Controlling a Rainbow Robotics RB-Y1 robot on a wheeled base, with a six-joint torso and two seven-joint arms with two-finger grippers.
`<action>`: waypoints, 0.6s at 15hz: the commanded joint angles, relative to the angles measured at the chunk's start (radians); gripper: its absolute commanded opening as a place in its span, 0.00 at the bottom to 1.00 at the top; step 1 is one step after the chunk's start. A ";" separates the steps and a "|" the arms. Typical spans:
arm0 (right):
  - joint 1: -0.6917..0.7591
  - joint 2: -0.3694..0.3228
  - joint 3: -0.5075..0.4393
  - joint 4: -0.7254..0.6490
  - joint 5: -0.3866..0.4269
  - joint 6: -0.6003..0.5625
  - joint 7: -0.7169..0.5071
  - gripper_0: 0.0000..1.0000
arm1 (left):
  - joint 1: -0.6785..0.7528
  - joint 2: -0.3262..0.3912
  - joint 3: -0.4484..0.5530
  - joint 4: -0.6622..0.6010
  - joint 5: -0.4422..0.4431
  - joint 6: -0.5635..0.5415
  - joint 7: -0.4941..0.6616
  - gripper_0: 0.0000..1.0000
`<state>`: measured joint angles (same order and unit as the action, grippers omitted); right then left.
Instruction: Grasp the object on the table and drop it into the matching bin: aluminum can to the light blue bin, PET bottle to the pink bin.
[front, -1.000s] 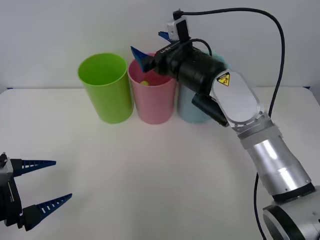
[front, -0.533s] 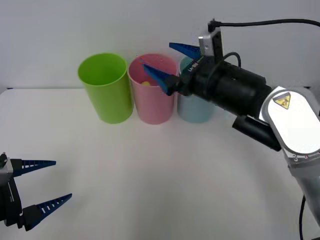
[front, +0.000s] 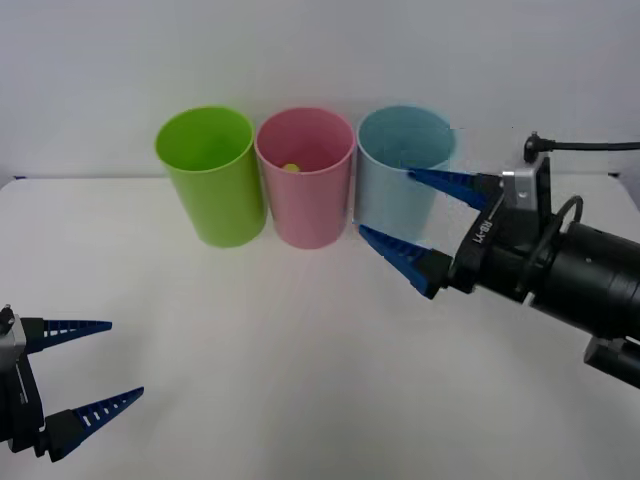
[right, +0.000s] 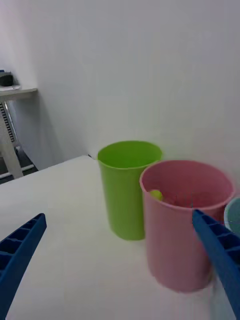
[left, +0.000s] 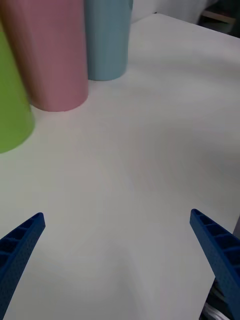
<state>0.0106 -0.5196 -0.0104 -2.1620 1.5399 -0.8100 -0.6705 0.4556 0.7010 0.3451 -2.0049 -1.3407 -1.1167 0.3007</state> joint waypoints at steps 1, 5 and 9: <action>0.086 0.090 -0.111 -0.009 -0.006 -0.158 0.058 1.00 | 0.000 0.000 0.000 0.000 0.000 0.000 0.000 1.00; 0.177 0.121 -0.175 0.001 -0.055 -0.281 0.112 1.00 | 0.000 0.000 0.000 0.000 0.000 0.000 0.000 1.00; 0.192 0.121 -0.232 0.062 -0.122 -0.445 0.157 1.00 | 0.000 0.000 0.000 0.000 0.000 0.000 0.000 1.00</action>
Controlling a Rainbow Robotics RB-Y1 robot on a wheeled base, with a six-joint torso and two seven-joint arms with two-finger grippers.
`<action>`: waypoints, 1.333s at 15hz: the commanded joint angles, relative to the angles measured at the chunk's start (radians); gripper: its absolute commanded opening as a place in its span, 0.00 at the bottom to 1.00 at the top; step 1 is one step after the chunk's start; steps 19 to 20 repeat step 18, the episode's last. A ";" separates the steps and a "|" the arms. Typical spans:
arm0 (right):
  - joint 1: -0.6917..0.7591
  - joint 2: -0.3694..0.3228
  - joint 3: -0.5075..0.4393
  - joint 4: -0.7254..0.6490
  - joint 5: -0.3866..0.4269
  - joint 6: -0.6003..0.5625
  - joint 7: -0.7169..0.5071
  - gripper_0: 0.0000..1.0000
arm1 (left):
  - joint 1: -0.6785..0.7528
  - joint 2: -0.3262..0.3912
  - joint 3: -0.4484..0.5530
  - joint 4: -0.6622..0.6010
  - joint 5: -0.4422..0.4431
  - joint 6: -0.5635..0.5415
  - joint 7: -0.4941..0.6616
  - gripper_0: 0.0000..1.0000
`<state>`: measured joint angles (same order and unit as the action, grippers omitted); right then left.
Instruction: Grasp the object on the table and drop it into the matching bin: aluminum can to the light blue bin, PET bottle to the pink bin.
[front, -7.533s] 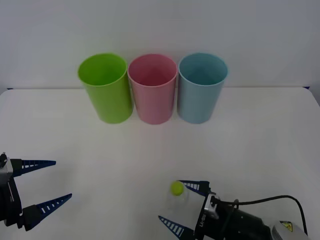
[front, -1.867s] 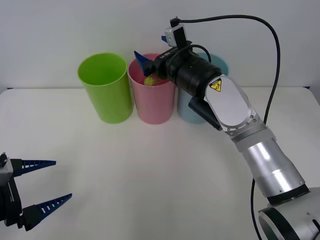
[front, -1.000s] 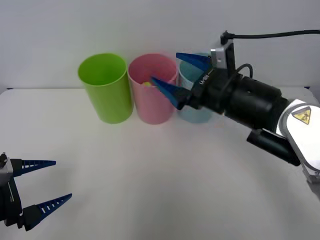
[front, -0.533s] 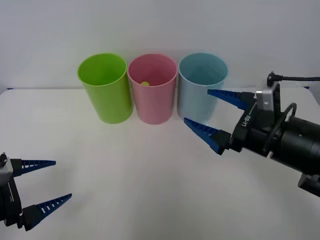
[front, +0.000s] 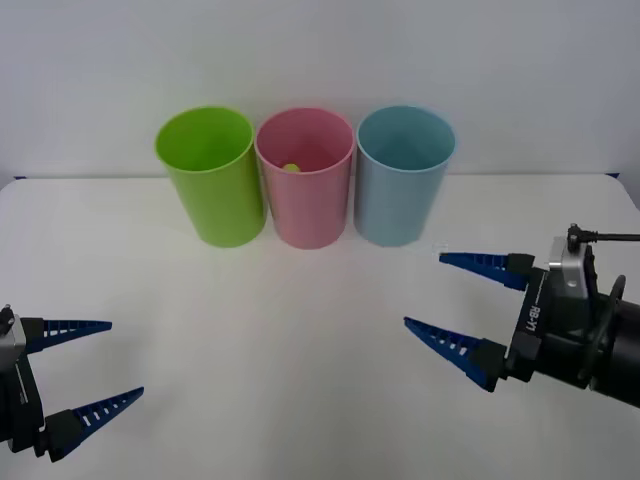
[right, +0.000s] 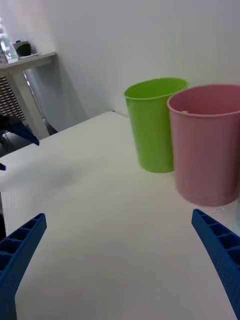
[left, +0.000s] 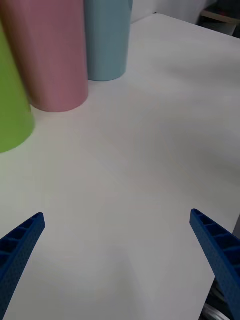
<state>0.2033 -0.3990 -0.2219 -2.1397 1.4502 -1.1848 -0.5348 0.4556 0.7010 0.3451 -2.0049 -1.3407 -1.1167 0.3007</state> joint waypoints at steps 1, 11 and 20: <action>-0.001 0.000 -0.031 0.067 -0.045 -0.101 0.061 1.00 | 0.000 0.000 0.000 0.000 0.000 0.000 0.000 1.00; 0.013 0.000 -0.050 0.130 -0.059 -0.150 0.196 1.00 | 0.000 0.000 0.000 0.000 0.000 0.000 0.000 1.00; 0.010 0.000 -0.048 0.164 -0.063 -0.153 0.217 1.00 | 0.000 0.000 0.000 0.000 0.000 0.000 0.000 1.00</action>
